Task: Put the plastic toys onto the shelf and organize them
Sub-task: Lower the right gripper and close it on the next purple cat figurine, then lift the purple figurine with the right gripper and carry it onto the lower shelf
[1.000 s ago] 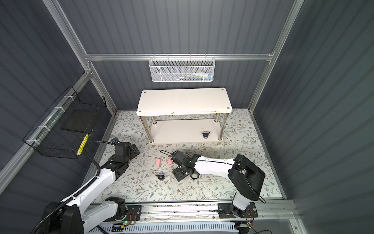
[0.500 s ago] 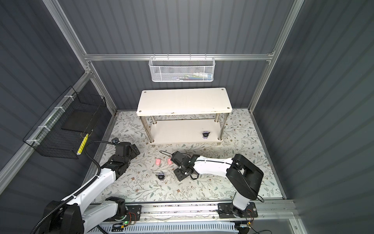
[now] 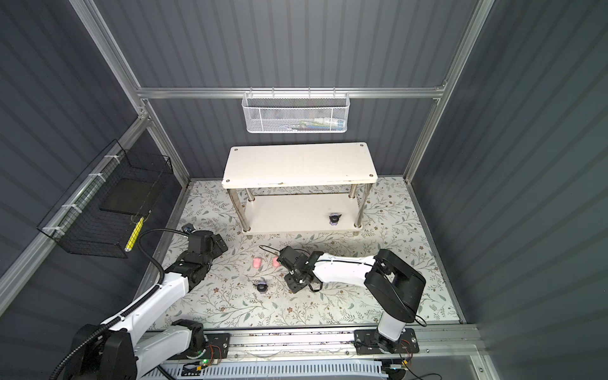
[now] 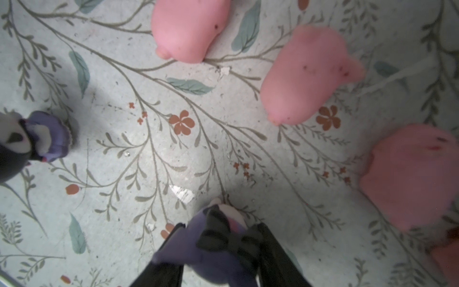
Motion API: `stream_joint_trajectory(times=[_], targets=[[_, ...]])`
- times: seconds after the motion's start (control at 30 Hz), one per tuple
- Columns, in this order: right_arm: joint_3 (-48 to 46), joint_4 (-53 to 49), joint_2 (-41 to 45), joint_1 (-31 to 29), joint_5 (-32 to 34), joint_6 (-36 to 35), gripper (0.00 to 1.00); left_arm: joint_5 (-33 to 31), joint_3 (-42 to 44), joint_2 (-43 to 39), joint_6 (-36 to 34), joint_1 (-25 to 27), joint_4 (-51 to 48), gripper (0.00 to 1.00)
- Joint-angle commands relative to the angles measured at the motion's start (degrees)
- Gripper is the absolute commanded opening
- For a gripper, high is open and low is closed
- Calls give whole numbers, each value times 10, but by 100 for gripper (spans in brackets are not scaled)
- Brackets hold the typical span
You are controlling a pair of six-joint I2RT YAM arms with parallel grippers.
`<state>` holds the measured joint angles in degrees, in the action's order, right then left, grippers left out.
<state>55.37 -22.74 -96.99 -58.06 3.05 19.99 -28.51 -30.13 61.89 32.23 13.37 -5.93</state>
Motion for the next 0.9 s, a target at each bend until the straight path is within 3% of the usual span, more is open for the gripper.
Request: stream_joint_trajectory(times=[0.0, 0.2, 0.5, 0.87], targets=[[12, -16, 10, -3, 11, 1, 44, -1, 7, 4, 7, 1, 9, 100], [14, -25, 17, -2, 6, 1, 34, 0, 10, 7, 10, 1, 12, 100], [40, -79, 53, -3, 11, -3, 34, -1, 12, 6, 8, 1, 13, 100], [160, -187, 76, 25, 91, -21, 36, -1, 16, 5, 10, 1, 15, 100]])
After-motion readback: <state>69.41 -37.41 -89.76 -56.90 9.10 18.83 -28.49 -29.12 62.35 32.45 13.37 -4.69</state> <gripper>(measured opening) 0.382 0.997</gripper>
